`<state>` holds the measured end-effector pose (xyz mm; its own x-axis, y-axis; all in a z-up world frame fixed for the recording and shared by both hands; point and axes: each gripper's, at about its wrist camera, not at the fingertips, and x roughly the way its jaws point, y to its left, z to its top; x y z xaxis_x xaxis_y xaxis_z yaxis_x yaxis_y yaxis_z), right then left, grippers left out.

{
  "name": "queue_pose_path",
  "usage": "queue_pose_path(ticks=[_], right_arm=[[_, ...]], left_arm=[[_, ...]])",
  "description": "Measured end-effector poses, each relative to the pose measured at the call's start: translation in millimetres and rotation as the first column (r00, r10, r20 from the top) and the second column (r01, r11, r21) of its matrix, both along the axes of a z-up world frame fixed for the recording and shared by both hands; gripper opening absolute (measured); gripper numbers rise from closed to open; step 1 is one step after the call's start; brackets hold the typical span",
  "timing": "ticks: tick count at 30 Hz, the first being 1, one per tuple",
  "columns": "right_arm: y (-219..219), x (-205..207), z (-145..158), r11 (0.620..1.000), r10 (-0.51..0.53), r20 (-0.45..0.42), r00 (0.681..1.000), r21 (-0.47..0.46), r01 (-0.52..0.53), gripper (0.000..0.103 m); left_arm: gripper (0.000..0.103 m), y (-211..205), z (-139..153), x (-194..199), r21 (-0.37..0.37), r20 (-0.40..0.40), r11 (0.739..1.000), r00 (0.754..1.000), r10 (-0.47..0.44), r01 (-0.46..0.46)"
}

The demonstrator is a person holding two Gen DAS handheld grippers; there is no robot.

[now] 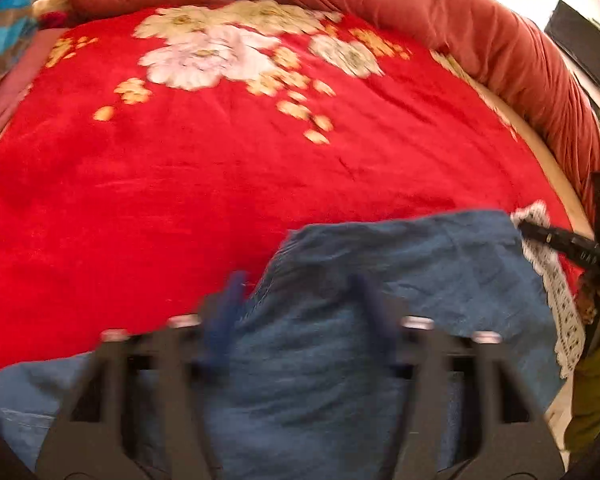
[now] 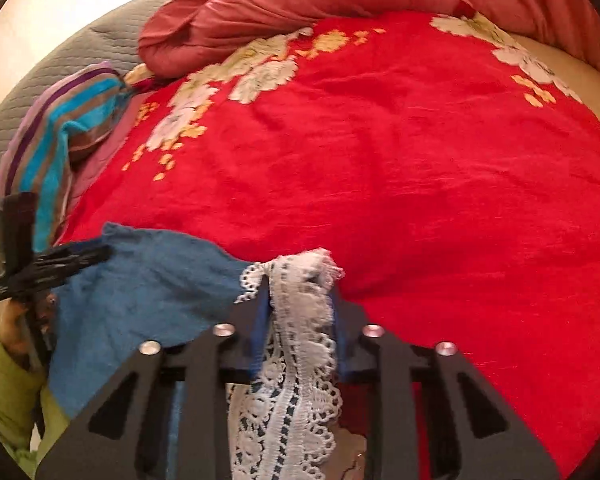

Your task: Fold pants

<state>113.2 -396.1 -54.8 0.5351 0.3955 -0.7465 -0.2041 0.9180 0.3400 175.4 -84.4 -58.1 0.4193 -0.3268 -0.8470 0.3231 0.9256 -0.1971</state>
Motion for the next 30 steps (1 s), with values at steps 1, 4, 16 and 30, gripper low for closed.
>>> queue_pose_path(ticks=[1, 4, 16, 30], right_arm=[[1.0, -3.8, 5.9, 1.0, 0.004, 0.028, 1.0, -0.017, -0.003, 0.017], [1.5, -10.0, 29.2, 0.996, -0.01, 0.115, 0.993, -0.083, 0.019, 0.017], [2.6, 23.0, -5.4, 0.979, -0.04, 0.042, 0.998, -0.199, 0.047, 0.025], [-29.8, -112.6, 46.4, 0.995, -0.104, 0.079, 0.991, 0.001, 0.104, 0.045]], left_arm=[[0.006, -5.2, 1.4, -2.1, 0.003, 0.002, 1.0, 1.0, -0.021, 0.021], [0.006, -13.8, 18.1, -7.8, 0.051, 0.079, 0.998, 0.996, -0.031, 0.027], [0.019, -19.7, 3.4, 3.3, 0.073, 0.117, 0.997, 0.993, -0.008, 0.0], [0.058, 62.7, 58.5, -109.5, 0.032, 0.244, 0.995, 0.966, 0.085, -0.095]])
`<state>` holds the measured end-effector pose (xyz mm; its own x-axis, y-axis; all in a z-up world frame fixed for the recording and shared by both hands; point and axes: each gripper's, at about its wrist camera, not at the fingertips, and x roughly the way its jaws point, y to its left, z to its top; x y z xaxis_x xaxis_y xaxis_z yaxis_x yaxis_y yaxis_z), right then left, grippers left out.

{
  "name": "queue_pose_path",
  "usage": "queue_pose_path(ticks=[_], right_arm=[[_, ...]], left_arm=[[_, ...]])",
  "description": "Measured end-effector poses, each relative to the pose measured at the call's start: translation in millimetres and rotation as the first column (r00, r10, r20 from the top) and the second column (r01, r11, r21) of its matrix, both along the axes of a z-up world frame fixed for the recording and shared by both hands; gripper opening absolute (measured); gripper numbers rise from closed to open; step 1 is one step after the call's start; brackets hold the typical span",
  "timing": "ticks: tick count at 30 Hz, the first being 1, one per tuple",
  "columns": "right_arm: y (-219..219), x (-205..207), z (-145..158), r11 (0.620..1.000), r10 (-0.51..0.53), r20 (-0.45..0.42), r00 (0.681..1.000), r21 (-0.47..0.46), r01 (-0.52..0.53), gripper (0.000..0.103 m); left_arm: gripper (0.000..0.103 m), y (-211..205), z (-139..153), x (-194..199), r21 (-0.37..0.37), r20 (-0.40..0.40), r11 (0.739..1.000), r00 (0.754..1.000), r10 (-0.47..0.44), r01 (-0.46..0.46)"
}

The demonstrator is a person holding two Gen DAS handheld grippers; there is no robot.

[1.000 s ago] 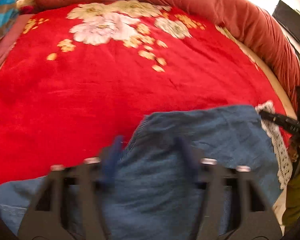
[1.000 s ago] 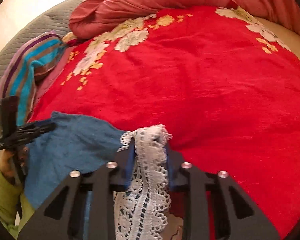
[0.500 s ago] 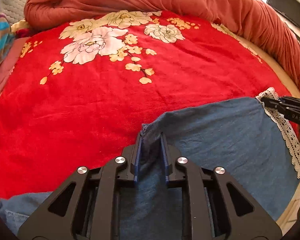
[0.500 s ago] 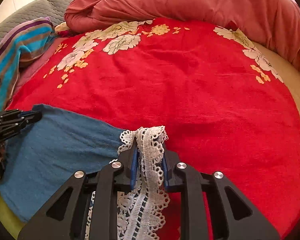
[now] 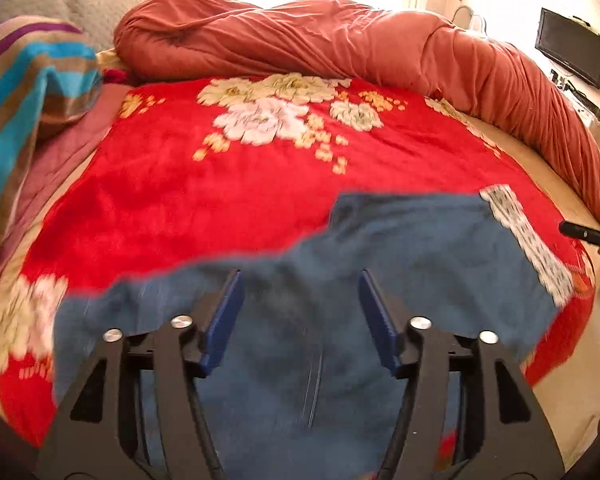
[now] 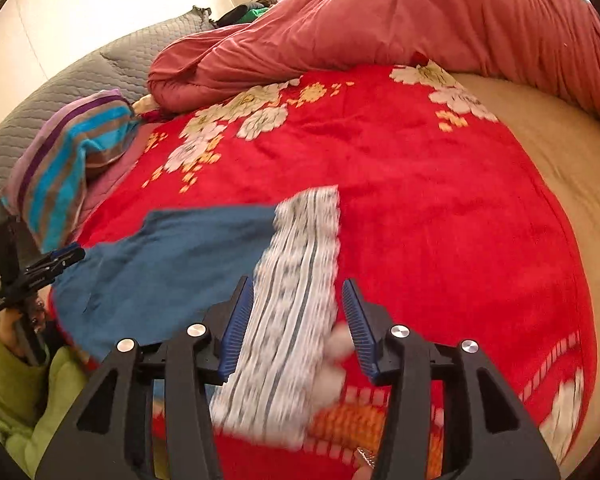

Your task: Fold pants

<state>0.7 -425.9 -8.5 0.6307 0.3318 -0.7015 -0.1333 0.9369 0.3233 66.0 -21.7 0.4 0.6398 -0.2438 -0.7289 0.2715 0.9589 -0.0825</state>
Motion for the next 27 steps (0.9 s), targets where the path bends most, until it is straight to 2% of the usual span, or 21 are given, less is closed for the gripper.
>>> queue_pose_path(ticks=[6, 10, 14, 15, 16, 19, 23, 27], right_arm=[[11.3, -22.6, -12.1, 1.0, 0.017, -0.056, 0.998, 0.011, -0.017, 0.045], [8.8, -24.2, -31.2, 0.999, -0.017, -0.117, 0.993, 0.048, 0.023, 0.045], [16.7, -21.9, -49.3, 0.997, -0.014, -0.16, 0.987, 0.072, 0.026, 0.047], [21.0, -22.0, -49.1, 0.997, -0.002, -0.149, 0.989, 0.072, 0.013, 0.04], [23.7, -22.0, -48.1, 0.998, 0.008, -0.146, 0.989, 0.067, 0.001, 0.022], [26.9, -29.2, -35.4, 1.0, 0.018, -0.117, 0.993, 0.023, -0.016, 0.015], [21.7, -37.0, -29.6, 1.0, 0.005, -0.123, 0.992, -0.023, -0.008, 0.014], [24.0, -36.9, -47.1, 0.998, -0.006, -0.162, 0.987, -0.069, -0.005, 0.017]], left_arm=[[0.064, 24.6, -11.7, -34.3, 0.067, -0.017, 0.996, 0.998, 0.06, -0.058], [0.065, 35.2, -25.6, -35.4, 0.176, -0.051, 0.975, 0.988, 0.146, -0.135], [0.065, 47.4, -37.5, -33.9, 0.165, -0.091, 0.974, 0.981, 0.174, -0.157], [0.065, 49.8, -38.5, -34.0, 0.156, -0.093, 0.974, 0.979, 0.181, -0.165], [0.065, 52.4, -39.1, -34.3, 0.15, -0.094, 0.974, 0.978, 0.186, -0.171], [0.063, 59.6, -37.9, -34.6, 0.127, -0.097, 0.974, 0.975, 0.199, -0.186], [0.061, 61.6, -37.8, -35.9, 0.109, -0.103, 0.975, 0.974, 0.204, -0.193], [0.061, 63.4, -38.3, -36.4, 0.105, -0.107, 0.976, 0.973, 0.204, -0.193]])
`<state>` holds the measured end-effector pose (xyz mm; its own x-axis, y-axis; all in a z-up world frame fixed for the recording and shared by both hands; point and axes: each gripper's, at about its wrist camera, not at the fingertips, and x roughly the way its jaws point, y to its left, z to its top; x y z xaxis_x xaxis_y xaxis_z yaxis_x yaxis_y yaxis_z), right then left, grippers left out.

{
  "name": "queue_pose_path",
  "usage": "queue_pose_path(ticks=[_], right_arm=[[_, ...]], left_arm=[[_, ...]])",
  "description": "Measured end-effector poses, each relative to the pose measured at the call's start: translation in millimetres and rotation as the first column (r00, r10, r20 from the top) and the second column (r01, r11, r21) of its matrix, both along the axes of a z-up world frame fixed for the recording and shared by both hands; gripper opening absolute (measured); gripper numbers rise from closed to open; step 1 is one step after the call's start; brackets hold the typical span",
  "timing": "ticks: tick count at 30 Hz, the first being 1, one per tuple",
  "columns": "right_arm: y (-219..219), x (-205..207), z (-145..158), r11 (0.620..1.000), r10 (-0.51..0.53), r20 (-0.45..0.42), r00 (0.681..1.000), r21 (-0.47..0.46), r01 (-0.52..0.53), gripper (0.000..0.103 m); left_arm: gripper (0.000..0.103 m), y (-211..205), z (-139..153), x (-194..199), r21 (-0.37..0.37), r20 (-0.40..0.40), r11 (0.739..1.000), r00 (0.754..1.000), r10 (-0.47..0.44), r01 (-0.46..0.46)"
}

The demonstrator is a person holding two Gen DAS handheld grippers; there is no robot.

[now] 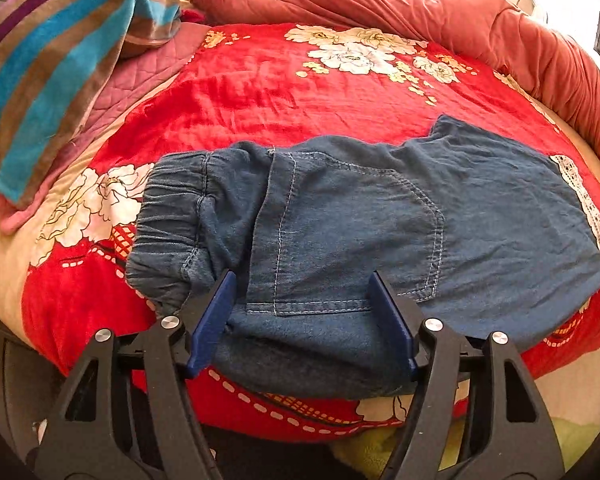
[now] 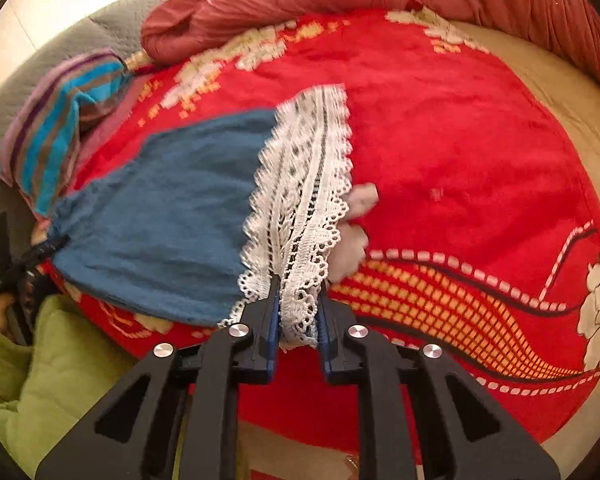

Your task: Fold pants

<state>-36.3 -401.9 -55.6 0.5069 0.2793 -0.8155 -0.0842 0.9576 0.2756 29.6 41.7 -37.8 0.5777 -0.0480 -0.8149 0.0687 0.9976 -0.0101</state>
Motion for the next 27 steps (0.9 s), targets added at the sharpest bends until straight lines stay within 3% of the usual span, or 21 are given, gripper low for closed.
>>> queue_pose_path(ticks=[3, 7, 11, 14, 20, 27], right_arm=[[1.4, -0.5, -0.6, 1.0, 0.0, 0.005, 1.0, -0.006, 0.0, 0.019], [-2.4, -4.8, 8.4, 1.0, -0.019, 0.022, 1.0, -0.019, 0.019, 0.034], [-6.9, -15.8, 31.6, 0.999, -0.039, 0.108, 0.993, -0.027, 0.042, 0.038], [1.1, -21.5, 51.6, 0.998, -0.019, 0.183, 0.983, -0.053, 0.029, 0.042], [40.0, -19.0, 66.7, 0.992, 0.094, 0.263, 0.96, -0.108, -0.068, 0.05], [64.0, -6.9, 40.4, 0.984, 0.135, 0.204, 0.97, -0.142, -0.107, 0.05]], left_arm=[[0.061, -0.6, -1.6, -1.0, -0.008, -0.001, 1.0, 1.0, 0.001, -0.001], [0.061, -0.5, -2.6, -0.5, -0.01, 0.003, 1.0, 1.0, 0.002, -0.002], [0.063, -8.2, 9.7, -5.3, -0.005, 0.013, 1.0, 1.0, -0.009, 0.01], [0.065, -29.2, 30.7, -9.8, 0.004, 0.053, 0.998, 0.997, -0.063, 0.063], [0.072, -92.9, 60.5, 6.8, -0.056, 0.092, 0.974, 0.973, -0.213, 0.219], [0.074, -175.5, 37.0, 51.1, -0.064, 0.033, 0.935, 0.937, -0.348, 0.349]])
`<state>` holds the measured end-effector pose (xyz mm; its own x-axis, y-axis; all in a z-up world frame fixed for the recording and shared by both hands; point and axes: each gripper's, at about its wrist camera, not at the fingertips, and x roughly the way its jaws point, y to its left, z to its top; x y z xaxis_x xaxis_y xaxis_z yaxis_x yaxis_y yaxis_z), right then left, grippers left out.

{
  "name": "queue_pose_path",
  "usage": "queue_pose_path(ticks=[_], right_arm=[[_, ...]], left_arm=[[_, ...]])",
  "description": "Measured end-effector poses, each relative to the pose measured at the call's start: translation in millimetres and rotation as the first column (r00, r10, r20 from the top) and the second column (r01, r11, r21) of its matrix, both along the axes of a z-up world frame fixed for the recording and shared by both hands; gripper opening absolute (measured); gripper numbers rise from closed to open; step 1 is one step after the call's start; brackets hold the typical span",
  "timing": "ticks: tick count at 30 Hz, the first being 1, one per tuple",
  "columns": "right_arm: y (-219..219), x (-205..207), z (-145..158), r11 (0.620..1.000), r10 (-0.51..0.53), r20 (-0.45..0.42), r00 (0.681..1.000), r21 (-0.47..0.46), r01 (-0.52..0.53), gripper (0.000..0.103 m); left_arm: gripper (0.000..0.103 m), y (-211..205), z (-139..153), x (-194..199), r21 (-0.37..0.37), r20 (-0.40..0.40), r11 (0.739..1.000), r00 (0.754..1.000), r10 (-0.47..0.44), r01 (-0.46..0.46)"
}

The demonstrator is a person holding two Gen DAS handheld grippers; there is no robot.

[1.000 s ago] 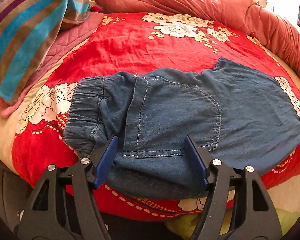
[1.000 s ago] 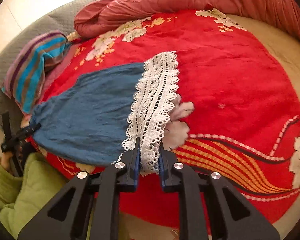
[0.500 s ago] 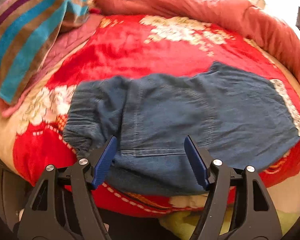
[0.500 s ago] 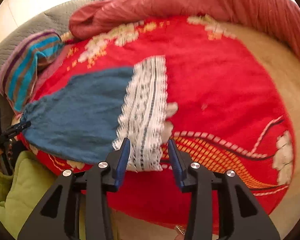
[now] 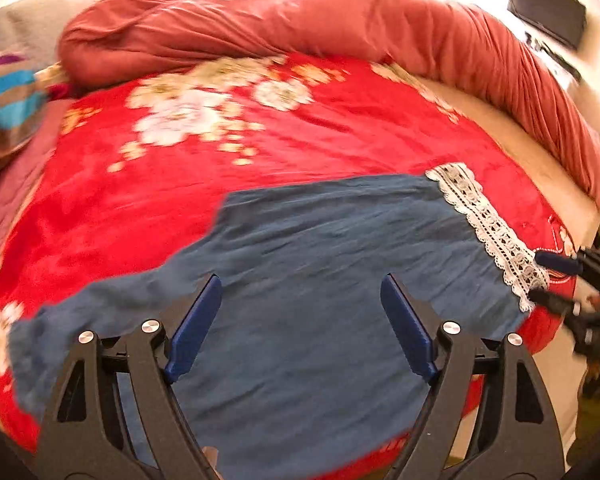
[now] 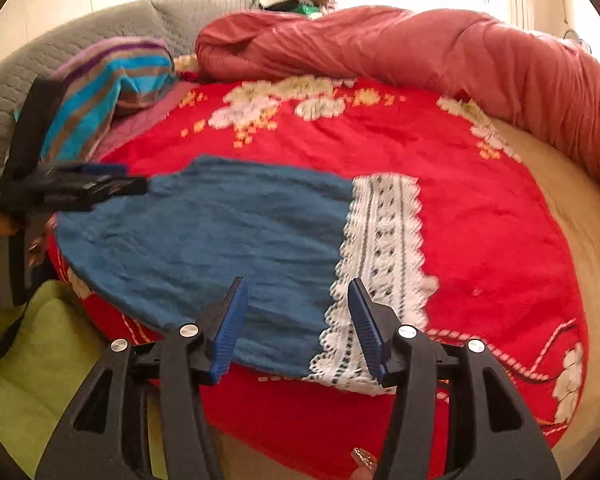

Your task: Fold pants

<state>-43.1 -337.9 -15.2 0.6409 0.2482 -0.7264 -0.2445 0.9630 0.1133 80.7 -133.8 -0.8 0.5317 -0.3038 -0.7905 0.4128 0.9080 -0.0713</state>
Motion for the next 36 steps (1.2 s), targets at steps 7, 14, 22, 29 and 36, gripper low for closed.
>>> queue_pose_path(ticks=[7, 14, 22, 29, 36], right_arm=[[-13.0, 7.1, -34.3, 0.999, -0.035, -0.1, 0.994, 0.035, 0.038, 0.051], [-36.6, -6.7, -0.7, 0.992, -0.075, 0.0, 0.997, 0.105, 0.075, 0.061], [-56.0, -3.0, -6.5, 0.983, -0.146, -0.029, 0.989, 0.111, 0.148, 0.065], [-59.4, 7.5, -27.6, 0.974, -0.154, -0.099, 0.983, 0.154, 0.169, 0.065], [-64.3, 16.2, -42.2, 0.961, -0.166, -0.144, 0.976, 0.197, 0.193, 0.066]], left_arm=[[0.074, -39.5, -41.6, 10.7, 0.061, -0.066, 0.994, 0.994, -0.09, 0.094], [0.076, -42.4, -49.8, 14.1, 0.065, -0.1, 0.993, 0.991, -0.09, 0.097], [0.077, -100.4, 0.1, 34.6, 0.037, -0.003, 0.974, 0.975, -0.223, 0.223], [0.077, -168.0, -8.5, 62.0, 0.096, -0.004, 0.938, 0.943, -0.334, 0.333], [0.077, -192.7, -46.2, 84.7, 0.161, -0.084, 0.913, 0.927, -0.366, 0.375]])
